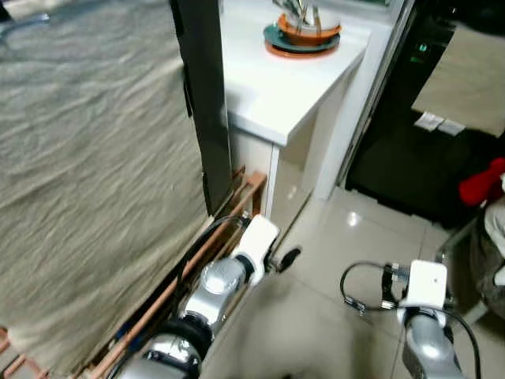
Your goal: Clothes washing
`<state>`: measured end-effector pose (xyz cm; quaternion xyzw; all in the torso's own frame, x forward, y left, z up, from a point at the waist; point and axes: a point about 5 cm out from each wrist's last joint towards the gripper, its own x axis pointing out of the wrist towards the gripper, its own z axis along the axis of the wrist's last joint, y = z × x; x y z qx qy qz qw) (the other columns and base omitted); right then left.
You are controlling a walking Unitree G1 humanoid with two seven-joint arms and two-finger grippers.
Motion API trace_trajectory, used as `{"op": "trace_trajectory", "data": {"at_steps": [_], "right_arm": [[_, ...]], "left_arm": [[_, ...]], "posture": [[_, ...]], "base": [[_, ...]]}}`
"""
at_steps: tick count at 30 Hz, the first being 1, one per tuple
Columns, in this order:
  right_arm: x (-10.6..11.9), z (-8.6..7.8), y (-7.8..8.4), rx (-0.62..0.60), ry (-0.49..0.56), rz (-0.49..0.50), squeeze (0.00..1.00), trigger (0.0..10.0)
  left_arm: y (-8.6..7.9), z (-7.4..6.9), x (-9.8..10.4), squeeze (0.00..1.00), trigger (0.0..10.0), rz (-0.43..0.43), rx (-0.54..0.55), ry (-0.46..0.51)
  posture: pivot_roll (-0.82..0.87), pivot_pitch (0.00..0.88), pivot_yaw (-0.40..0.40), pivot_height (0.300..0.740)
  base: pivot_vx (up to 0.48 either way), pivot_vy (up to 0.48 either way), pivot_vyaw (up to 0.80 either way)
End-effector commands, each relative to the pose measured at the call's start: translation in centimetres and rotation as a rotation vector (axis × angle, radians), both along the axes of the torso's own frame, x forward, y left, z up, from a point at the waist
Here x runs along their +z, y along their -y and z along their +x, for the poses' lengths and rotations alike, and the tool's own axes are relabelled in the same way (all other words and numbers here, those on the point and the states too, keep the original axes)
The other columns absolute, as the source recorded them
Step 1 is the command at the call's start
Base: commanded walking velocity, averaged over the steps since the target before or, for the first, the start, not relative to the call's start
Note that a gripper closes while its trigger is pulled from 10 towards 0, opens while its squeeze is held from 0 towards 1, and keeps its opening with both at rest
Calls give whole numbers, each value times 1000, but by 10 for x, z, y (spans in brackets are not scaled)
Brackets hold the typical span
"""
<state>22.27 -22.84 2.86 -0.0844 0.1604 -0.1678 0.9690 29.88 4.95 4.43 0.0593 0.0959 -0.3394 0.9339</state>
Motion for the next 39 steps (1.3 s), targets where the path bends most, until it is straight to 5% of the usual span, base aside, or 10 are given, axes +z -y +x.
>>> {"op": "trace_trajectory", "data": {"at_steps": [1,2,3,4,5,8,20,27,33,39], "right_arm": [[30,9,-5,45,61,-46,1000,10000],[41,11,-7,59,85,-63,1000,10000],[52,14,-10,64,113,-67,624,10000],[59,15,-11,65,128,-66,624,10000],[67,16,-12,55,153,-47,157,10000],[75,18,-14,49,167,-21,0,10000],[111,34,-25,-4,232,67,0,10000],[139,52,-40,113,291,12,0,10000],[166,59,-50,158,351,18,0,10000],[163,58,-57,185,335,41,0,10000]], "left_arm": [[-17,4,14,0,10000,-23,113,69],[-22,4,21,0,10000,-32,141,107],[-28,1,29,0,10000,-42,142,140],[-31,-1,33,0,10000,-46,135,157],[-36,-5,40,0,10000,-75,130,150],[-41,-9,51,0,10000,-99,133,173],[-52,0,104,0,10000,-129,251,220],[-59,13,144,0,10000,-173,332,298],[-67,13,154,0,10000,-181,358,283],[-69,9,147,0,10000,-184,389,238]], "posture": [[-173,0,37,740],[-173,0,37,740],[-161,0,28,740],[-161,0,28,740],[-149,0,19,740],[-146,0,17,740],[-117,0,20,740],[-98,0,27,740],[-91,0,39,740],[-82,0,42,740]], "base": [[0,0,-800],[0,0,-800],[0,0,-800],[0,0,-800],[0,0,-800],[0,0,-800],[104,0,-796],[265,0,-789],[326,0,-133],[417,0,0]]}}
